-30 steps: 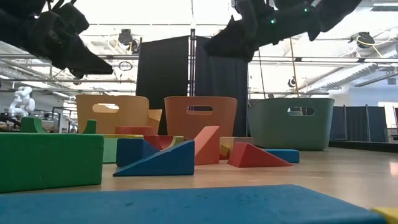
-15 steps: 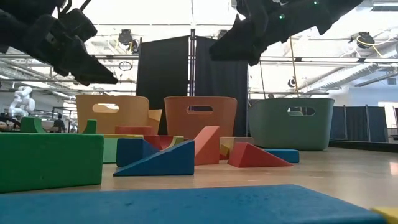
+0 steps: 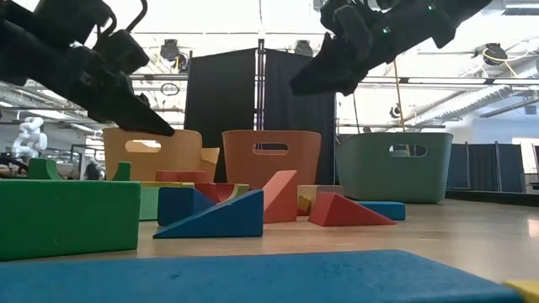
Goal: Sort blocks by size
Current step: Put the orange arch block into the yellow bin
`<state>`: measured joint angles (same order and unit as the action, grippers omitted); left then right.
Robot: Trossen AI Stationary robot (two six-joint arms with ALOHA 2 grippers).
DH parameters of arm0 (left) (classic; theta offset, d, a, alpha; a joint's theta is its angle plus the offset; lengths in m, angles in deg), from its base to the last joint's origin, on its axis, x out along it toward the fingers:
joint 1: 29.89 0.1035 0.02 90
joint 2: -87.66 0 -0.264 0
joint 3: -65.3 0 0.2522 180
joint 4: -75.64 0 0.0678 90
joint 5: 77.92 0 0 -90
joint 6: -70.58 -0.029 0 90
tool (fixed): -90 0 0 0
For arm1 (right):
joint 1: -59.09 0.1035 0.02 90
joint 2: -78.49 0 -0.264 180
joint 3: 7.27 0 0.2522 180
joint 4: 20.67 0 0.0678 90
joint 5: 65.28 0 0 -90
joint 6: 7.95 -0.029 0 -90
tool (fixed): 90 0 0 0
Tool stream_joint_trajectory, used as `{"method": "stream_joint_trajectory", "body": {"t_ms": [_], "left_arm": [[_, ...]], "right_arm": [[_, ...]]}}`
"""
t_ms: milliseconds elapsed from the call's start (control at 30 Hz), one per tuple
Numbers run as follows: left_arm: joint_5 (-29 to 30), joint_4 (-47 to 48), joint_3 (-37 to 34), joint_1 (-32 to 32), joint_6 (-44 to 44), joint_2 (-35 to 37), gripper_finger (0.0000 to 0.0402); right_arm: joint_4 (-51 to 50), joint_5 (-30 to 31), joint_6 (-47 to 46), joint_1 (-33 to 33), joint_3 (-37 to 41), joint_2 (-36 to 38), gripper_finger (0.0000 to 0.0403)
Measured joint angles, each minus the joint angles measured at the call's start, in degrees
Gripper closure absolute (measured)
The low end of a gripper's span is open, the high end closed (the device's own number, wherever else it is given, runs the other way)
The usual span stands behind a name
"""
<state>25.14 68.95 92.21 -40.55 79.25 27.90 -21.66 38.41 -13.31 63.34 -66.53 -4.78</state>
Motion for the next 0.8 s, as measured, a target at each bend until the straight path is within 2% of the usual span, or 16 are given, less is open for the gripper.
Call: {"method": "stream_joint_trajectory", "body": {"t_ms": [333,600,800], "left_arm": [[0.4,-5.07,0.64,0.07,0.53,-9.46,0.0241],[0.62,-1.71,6.17,1.98,1.07,-17.29,0.0241],[0.04,3.76,9.07,2.45,1.14,-19.41,0.0241]], "right_arm": [[-1.05,0.0,2.84,0.0,0.0,0.0,0.0243],[-1.06,0.0,3.5,0.0,0.0,0.0,0.0243],[-2.77,-0.13,3.24,0.0,0.02,0.0,0.0243]]}}
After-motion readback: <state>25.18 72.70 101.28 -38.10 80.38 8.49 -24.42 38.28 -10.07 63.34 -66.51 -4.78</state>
